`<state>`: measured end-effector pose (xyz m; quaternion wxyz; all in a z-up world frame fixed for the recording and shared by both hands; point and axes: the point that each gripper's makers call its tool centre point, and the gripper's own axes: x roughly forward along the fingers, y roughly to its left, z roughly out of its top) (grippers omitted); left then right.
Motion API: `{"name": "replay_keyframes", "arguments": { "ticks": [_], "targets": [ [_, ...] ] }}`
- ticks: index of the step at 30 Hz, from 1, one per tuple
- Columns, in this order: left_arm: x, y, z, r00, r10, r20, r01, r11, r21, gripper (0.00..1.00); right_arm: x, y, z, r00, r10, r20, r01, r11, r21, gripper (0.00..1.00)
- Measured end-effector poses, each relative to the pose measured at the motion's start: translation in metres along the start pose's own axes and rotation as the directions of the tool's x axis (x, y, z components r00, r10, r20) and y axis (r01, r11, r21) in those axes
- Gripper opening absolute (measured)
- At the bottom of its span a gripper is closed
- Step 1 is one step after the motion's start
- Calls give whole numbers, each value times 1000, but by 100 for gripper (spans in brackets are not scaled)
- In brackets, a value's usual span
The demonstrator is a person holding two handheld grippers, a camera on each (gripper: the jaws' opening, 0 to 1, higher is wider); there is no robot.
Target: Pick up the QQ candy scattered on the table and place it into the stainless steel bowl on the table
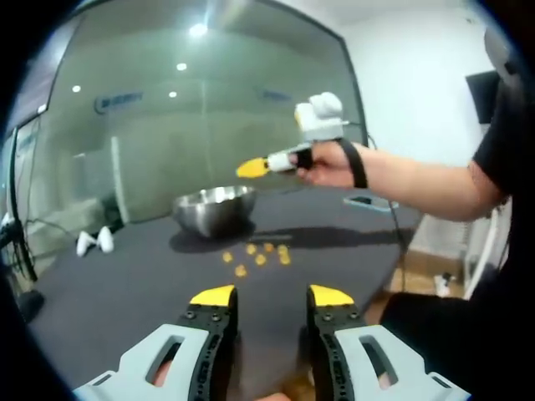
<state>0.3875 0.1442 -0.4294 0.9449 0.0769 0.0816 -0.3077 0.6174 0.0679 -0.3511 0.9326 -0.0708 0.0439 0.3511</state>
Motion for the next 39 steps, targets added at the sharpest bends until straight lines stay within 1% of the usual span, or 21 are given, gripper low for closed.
{"name": "replay_keyframes", "arguments": {
  "ticks": [4,5,6,8,10,11,13,14,19,23,26,29,30,32,34,37,38,39],
  "targets": [
    [1,1,0,1000,-1,-2,1,1000,-6,35,13,4,5,1000,13,-6,-13,1000,0,10],
    [1,1,-1,1000,-2,-6,2,1000,-5,35,11,6,6,1000,8,-3,-9,1000,-5,10],
    [2,1,-1,1000,-4,-10,4,1000,-2,35,13,5,6,1000,5,-4,-5,1000,-1,10],
    [2,1,-1,1000,-6,-12,6,1000,1,35,22,-3,8,1000,-1,-6,1,1000,6,10],
    [1,2,1,1000,-7,-9,7,1000,0,35,20,-1,8,1000,-6,-9,6,1000,-5,10],
    [1,2,1,1000,-5,-7,5,1000,-1,35,21,-4,6,1000,-11,-17,11,1000,-17,13],
    [0,4,2,1000,-2,-6,2,1000,-1,35,22,-6,2,999,-8,-37,7,1000,-13,24],
    [0,4,1,1000,-1,-7,1,1000,-2,35,21,-5,2,999,-4,-33,3,1000,-7,25],
    [0,5,0,1000,4,-10,-4,1000,-4,35,17,-4,3,1000,14,-26,-14,1000,-1,23],
    [1,2,3,1000,-4,-5,4,1000,-3,35,6,0,12,1000,26,8,-26,1000,0,21],
    [1,0,3,1000,-10,-9,10,1000,4,35,7,-3,16,999,37,18,-38,999,2,21],
    [2,0,3,1000,-10,-11,10,1000,6,35,-5,1,20,998,50,26,-50,999,8,21],
    [2,0,3,1000,-9,-12,9,1000,6,35,-12,2,24,998,57,35,-57,998,-10,21],
    [2,0,5,1000,-9,-14,9,1000,11,35,-19,2,23,997,65,37,-63,997,-41,21],
    [2,1,6,1000,-9,-10,9,1000,12,36,-36,10,24,996,83,36,-81,995,-55,21],
    [3,5,7,1000,0,-9,0,1000,8,37,-54,16,18,993,111,30,-109,992,-61,21],
    [3,6,7,1000,-1,-5,1,1000,-4,37,-56,14,15,992,120,24,-118,991,-65,21],
    [4,5,9,1000,-9,10,10,999,-33,37,-61,17,11,991,130,20,-128,989,-71,21]
  ]
}}
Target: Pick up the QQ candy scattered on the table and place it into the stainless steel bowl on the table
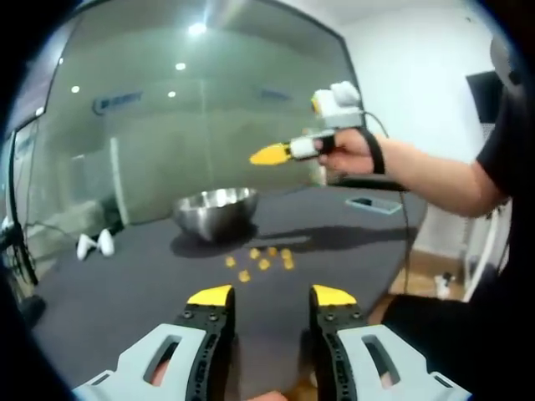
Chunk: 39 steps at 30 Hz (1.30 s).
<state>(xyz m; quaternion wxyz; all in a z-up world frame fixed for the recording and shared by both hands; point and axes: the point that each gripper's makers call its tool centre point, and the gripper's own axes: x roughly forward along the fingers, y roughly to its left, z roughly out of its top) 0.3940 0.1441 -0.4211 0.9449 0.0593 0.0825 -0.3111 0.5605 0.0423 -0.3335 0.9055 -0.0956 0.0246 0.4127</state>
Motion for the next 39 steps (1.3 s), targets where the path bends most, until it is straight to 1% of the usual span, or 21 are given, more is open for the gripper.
{"name": "replay_keyframes", "arguments": {
  "ticks": [2,3,5,6,10,11,12,13,15,16,19,22,25,30,33,39],
  "targets": [
    [0,1,2,1000,-4,12,4,1000,-20,37,-11,5,-5,1000,9,-5,-10,1000,-19,21],
    [1,1,2,1000,-4,11,4,1000,-18,37,-18,8,-8,1000,12,-9,-12,999,-34,22],
    [2,1,0,1000,0,1,0,1000,1,37,-31,14,-9,1000,27,7,-26,999,-46,23],
    [2,0,0,1000,-1,-2,1,1000,6,37,-38,18,-10,999,35,8,-34,998,-43,23],
    [3,-1,-3,1000,-10,-12,10,1000,12,37,-60,27,-27,999,50,2,-50,998,-33,23],
    [3,-2,-1,1000,-17,-6,17,1000,6,37,-69,30,-36,999,53,-11,-53,998,-22,22],
    [2,-4,5,999,-29,20,29,999,-14,38,-73,32,-40,998,56,-15,-56,998,-19,22],
    [1,-4,9,999,-29,30,29,999,-16,38,-79,36,-48,998,66,-22,-66,998,-18,22],
    [0,-5,11,999,-28,33,28,1000,5,38,-87,43,-69,994,84,-72,-84,996,2,22],
    [0,-6,12,999,-29,32,28,1000,11,38,-88,45,-76,993,86,-81,-86,996,3,22],
    [0,-7,11,999,-39,35,38,999,6,38,-90,45,-92,991,86,-106,-84,996,31,22],
    [1,-8,8,999,-39,26,39,999,2,38,-86,45,-94,990,91,-108,-86,995,49,22],
    [1,-10,10,999,-39,30,39,999,4,38,-81,48,-97,989,97,-115,-92,995,48,22],
    [-3,-10,11,999,-40,29,39,999,21,38,-70,55,-100,985,122,-124,-117,992,48,22],
    [-4,-7,8,999,-29,17,28,999,32,38,-62,62,-102,981,145,-131,-140,989,49,22],
    [-5,-7,6,1000,-27,10,27,999,36,38,-43,68,-115,971,179,-160,-171,983,65,21]
  ]
}}
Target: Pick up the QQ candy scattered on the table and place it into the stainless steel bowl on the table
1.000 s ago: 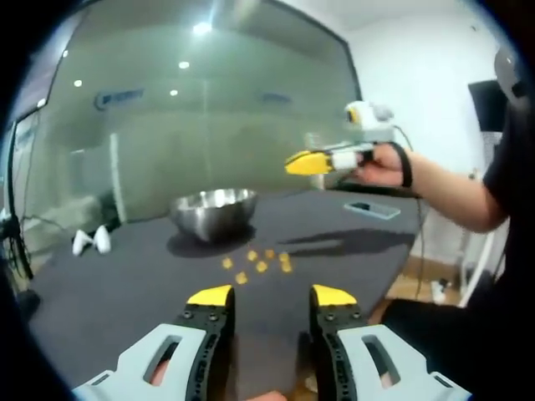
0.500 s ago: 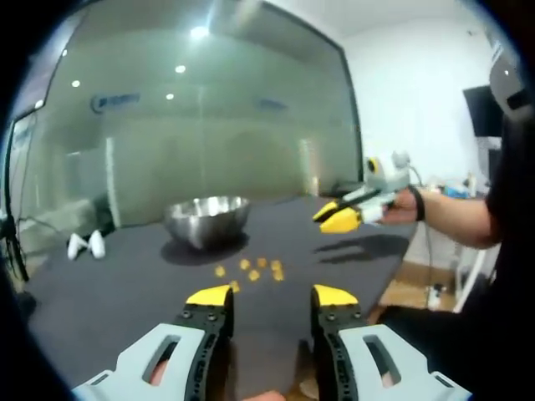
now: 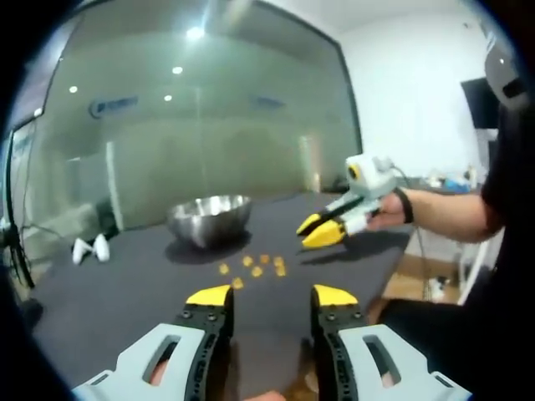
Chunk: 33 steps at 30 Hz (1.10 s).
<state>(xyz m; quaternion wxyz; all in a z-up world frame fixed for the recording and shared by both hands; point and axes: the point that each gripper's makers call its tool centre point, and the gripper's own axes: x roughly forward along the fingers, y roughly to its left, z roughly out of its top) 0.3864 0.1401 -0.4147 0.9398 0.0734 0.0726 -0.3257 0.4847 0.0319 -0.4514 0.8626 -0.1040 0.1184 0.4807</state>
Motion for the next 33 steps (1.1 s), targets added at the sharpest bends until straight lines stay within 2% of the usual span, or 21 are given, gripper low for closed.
{"name": "replay_keyframes", "arguments": {
  "ticks": [8,12,15,23,33],
  "targets": [
    [-2,2,-1,1000,8,3,-8,1000,-3,38,31,1,-8,999,31,-45,-31,999,-6,21],
    [-5,5,-4,1000,19,-3,-19,1000,-3,38,40,2,-12,997,36,-63,-37,999,-18,18],
    [-7,9,-6,1000,29,-4,-29,1000,-11,38,45,3,-13,997,45,-63,-45,999,4,18],
    [-10,18,-12,998,61,-16,-62,998,-28,38,50,4,-13,997,48,-57,-48,999,1,10],
    [-11,22,-17,997,70,-21,-71,997,-35,38,50,6,-12,998,45,-53,-46,999,-16,9]
  ]
}}
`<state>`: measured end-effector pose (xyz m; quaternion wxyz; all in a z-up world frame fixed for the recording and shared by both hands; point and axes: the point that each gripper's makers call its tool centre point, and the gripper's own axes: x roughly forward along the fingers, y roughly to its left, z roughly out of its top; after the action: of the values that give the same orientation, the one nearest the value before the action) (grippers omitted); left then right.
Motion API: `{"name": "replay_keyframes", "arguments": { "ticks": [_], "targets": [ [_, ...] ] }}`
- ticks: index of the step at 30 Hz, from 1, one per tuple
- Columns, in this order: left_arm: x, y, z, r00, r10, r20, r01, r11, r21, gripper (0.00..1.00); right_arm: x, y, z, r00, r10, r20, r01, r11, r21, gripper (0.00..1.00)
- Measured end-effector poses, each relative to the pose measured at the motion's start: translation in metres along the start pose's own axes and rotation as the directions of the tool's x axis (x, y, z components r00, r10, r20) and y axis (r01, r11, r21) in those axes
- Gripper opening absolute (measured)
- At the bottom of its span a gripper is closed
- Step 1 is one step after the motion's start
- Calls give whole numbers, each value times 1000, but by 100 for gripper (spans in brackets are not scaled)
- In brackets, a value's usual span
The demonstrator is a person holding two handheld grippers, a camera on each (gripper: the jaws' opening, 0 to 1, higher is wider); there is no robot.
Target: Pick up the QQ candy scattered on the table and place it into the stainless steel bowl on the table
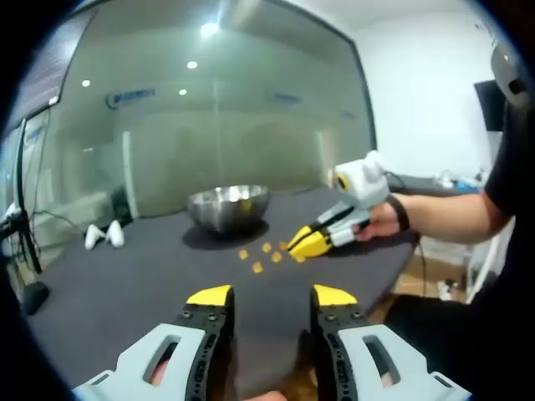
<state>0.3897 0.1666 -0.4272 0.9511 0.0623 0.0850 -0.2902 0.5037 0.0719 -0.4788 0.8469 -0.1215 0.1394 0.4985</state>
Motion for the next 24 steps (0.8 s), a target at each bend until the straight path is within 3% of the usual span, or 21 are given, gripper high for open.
{"name": "replay_keyframes", "arguments": {
  "ticks": [10,15,18,24],
  "targets": [
    [-2,2,1,1000,6,4,-6,1000,2,38,-4,-1,2,1000,-26,7,26,1000,-2,9],
    [-2,1,0,1000,4,-4,-4,1000,17,38,-17,-14,28,995,-76,71,78,997,-18,9],
    [-1,1,1,1000,5,0,-5,1000,19,38,-27,-39,54,976,-166,139,167,986,-1,9],
    [-2,-1,3,1000,6,7,-7,1000,23,38,-44,-86,87,912,-339,230,322,940,108,9]
  ]
}}
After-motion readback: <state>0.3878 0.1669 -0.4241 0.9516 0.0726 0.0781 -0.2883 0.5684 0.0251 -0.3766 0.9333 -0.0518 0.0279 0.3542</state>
